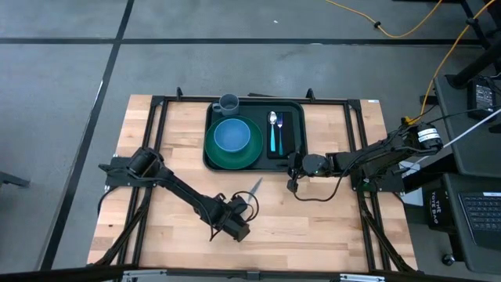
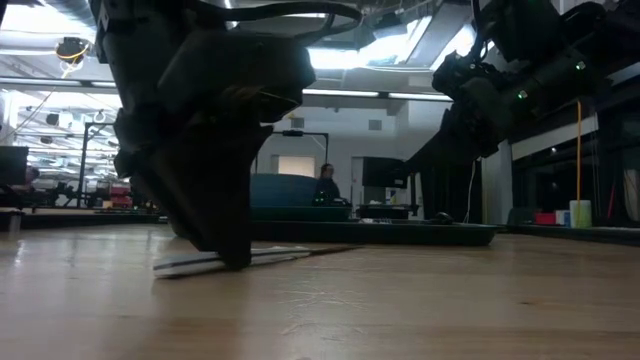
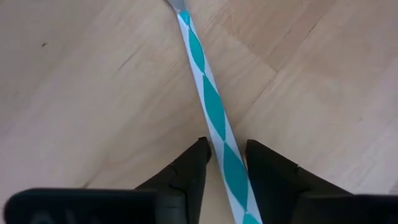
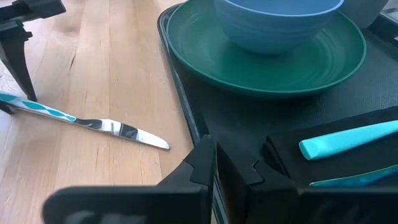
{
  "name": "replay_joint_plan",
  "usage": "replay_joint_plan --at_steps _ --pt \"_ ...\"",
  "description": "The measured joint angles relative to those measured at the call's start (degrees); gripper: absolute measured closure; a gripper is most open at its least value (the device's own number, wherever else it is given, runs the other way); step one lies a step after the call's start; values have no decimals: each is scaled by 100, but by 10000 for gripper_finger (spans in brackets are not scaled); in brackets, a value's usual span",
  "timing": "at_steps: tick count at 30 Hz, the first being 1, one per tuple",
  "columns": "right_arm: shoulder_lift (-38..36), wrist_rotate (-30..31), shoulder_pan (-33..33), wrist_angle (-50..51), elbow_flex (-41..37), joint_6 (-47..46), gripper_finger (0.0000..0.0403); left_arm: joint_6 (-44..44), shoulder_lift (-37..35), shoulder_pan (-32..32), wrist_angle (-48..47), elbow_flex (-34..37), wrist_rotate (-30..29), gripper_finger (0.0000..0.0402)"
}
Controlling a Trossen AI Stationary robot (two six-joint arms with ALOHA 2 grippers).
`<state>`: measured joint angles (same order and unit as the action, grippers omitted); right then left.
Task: Set up tray
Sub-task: Put the blue knife on top of the black napkin on the green tray
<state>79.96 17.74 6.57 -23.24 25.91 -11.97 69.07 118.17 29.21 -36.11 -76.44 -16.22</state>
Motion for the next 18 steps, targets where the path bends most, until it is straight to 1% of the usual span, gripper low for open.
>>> replay_joint_plan --at_steps 13,18 --pt "0 -2 0 264 0 -140 380 -163 -2 81 -95 7 -95 368" --pt "0 -2 0 262 0 -140 380 -161 -7 82 -98 7 -142 372"
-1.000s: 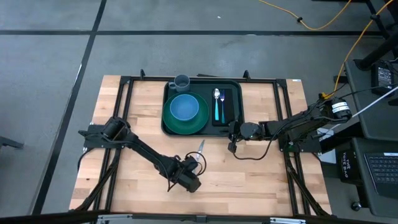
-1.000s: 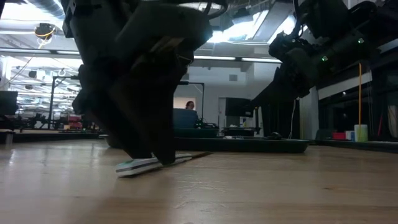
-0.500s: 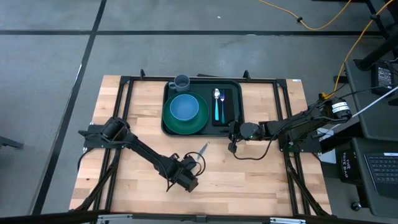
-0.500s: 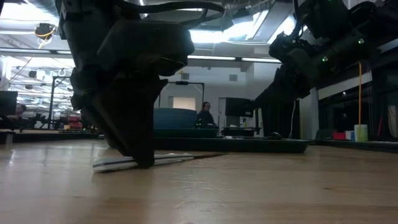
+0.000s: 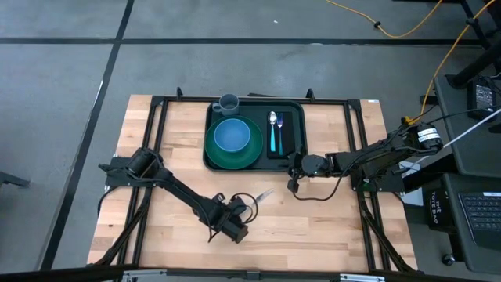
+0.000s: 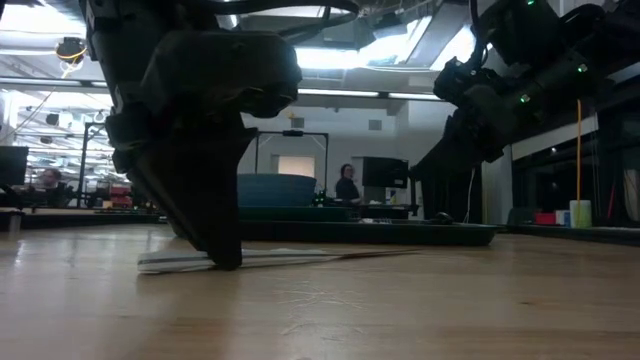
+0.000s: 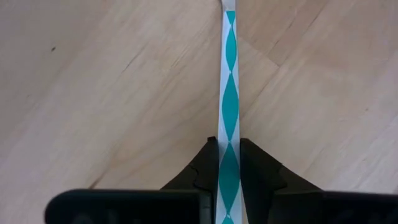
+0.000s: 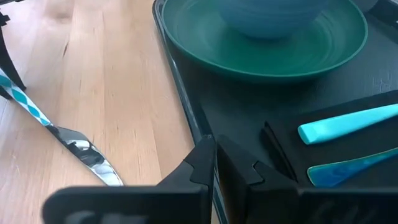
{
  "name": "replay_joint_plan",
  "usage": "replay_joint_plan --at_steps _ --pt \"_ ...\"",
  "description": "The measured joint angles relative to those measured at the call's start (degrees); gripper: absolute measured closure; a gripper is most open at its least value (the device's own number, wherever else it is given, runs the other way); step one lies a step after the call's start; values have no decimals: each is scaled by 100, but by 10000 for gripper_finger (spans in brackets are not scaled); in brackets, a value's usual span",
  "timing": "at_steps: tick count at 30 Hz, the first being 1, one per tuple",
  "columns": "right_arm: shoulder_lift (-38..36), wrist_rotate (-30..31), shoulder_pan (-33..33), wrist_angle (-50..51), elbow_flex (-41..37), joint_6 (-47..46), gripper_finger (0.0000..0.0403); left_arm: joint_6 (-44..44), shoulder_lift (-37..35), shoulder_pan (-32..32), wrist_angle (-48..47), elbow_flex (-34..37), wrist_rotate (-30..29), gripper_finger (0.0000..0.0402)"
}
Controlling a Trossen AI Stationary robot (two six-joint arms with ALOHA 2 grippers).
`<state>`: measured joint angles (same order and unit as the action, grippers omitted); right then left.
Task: Set up tray
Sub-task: Put the blue knife on top of the black napkin on the green tray
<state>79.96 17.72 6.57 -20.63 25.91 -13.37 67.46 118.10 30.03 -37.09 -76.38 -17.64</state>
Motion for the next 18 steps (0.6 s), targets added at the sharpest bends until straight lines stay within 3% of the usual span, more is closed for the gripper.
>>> replay_joint_plan --at_steps 9,18 --pt "0 2 0 -211 0 0 379 -120 -301 5 -440 55 -203 372" --pt "0 -115 0 -1425 0 682 379 79 -629 116 -1065 46 -618 373"
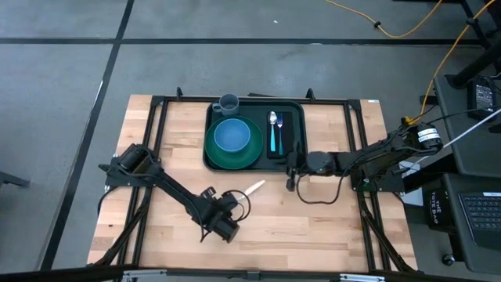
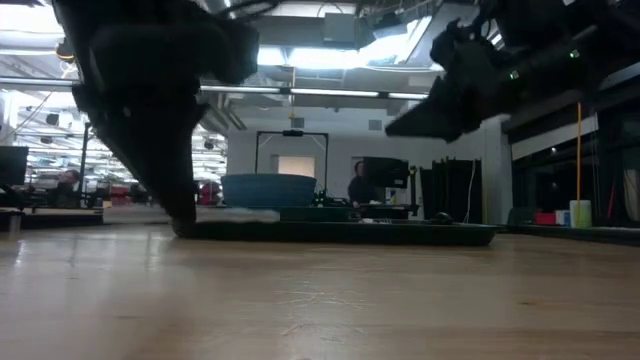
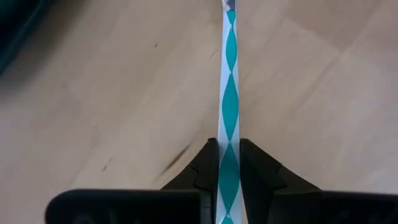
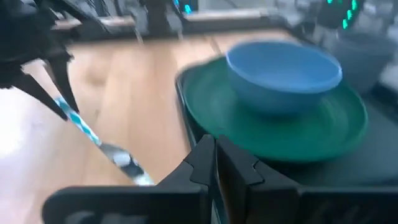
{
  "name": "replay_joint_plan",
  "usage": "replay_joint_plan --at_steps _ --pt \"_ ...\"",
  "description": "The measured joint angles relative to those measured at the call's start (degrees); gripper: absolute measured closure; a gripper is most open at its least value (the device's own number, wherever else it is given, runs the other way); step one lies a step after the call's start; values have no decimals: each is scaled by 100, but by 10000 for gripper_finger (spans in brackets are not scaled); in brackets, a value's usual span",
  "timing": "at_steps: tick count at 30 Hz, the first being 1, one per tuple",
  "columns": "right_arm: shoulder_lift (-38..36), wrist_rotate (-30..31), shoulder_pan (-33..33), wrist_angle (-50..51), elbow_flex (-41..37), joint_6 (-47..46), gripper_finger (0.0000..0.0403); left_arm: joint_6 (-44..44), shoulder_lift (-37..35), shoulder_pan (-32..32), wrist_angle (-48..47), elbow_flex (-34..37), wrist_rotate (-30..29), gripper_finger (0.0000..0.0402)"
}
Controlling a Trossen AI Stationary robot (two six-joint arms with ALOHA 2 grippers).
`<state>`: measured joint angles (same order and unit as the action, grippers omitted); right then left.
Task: Set up tray
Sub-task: Put the blue knife on top of the black napkin on the green tray
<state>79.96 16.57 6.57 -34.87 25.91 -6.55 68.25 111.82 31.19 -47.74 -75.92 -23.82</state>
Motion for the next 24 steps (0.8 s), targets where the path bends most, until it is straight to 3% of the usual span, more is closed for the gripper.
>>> replay_joint_plan --at_steps 6,14,21,24 --pt "-98 -433 4 -642 0 294 379 -105 -285 71 -342 -15 -232 373" --pt "-726 -917 13 -554 -2 420 379 -1150 -985 4 -444 -22 -920 373" --pt "-1492 -917 52 -14 -2 563 379 -2098 -1411 -195 -314 5 -800 373" --pt "-1842 -913 125 371 -2 528 379 -2390 -1676 -339 132 453 -738 373"
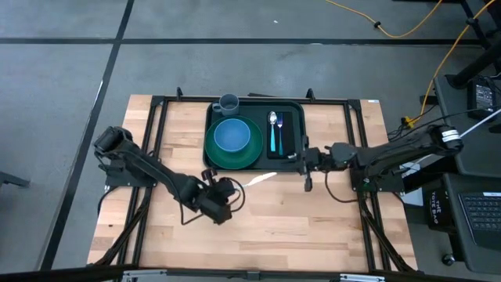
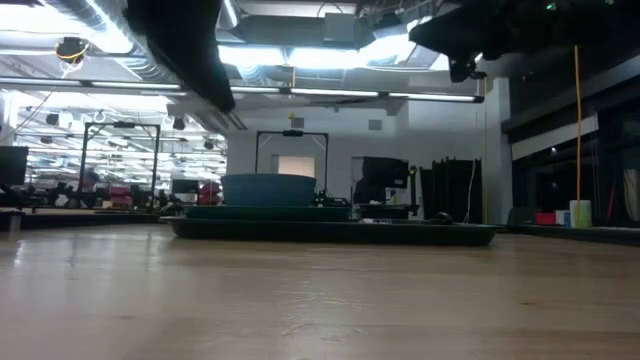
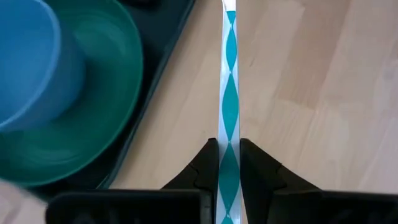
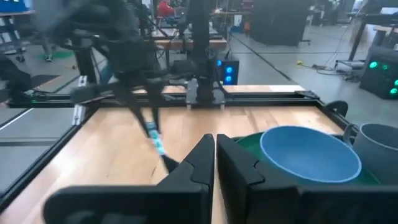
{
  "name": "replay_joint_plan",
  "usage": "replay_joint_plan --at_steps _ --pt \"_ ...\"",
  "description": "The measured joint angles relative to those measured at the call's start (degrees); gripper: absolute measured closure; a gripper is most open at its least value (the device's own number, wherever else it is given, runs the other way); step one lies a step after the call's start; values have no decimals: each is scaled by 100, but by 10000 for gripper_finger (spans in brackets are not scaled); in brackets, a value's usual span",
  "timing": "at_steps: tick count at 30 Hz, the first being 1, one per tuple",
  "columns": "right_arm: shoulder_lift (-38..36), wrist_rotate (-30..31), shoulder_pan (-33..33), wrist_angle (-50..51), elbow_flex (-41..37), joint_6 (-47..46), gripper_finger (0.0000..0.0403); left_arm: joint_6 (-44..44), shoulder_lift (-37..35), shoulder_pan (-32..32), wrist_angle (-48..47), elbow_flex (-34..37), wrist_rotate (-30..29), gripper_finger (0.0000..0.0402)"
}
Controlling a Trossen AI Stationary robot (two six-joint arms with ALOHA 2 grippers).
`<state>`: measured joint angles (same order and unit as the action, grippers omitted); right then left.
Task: Set up tray
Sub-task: Put the blue knife on top of the black napkin on the green tray
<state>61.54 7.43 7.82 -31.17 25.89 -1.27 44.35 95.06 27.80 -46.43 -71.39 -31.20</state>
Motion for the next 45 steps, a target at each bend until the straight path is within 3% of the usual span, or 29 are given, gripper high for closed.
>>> replay_joint_plan --at_steps 10,20,25,30,36,41,45 --pt "-331 -1 475 893 0 -140 379 -1439 -1307 -456 3747 2604 55 373" --pt "-166 322 865 907 0 -132 379 -3020 -1958 -1142 6768 4126 756 373" --pt "19 940 926 766 0 -127 379 -3607 -1942 -1386 8023 4431 1234 373" --pt "337 954 926 275 0 -112 379 -4100 -1936 -1455 8784 4597 1464 373" --pt "930 952 924 -563 0 437 379 -4592 -1933 -1472 9009 4607 1486 373" --pt "1411 949 839 -1673 2 793 379 -4708 -1933 -1706 9303 4607 2099 373" --pt "1534 948 672 -1937 2 799 379 -4926 -1931 -1980 9577 4607 2272 373"
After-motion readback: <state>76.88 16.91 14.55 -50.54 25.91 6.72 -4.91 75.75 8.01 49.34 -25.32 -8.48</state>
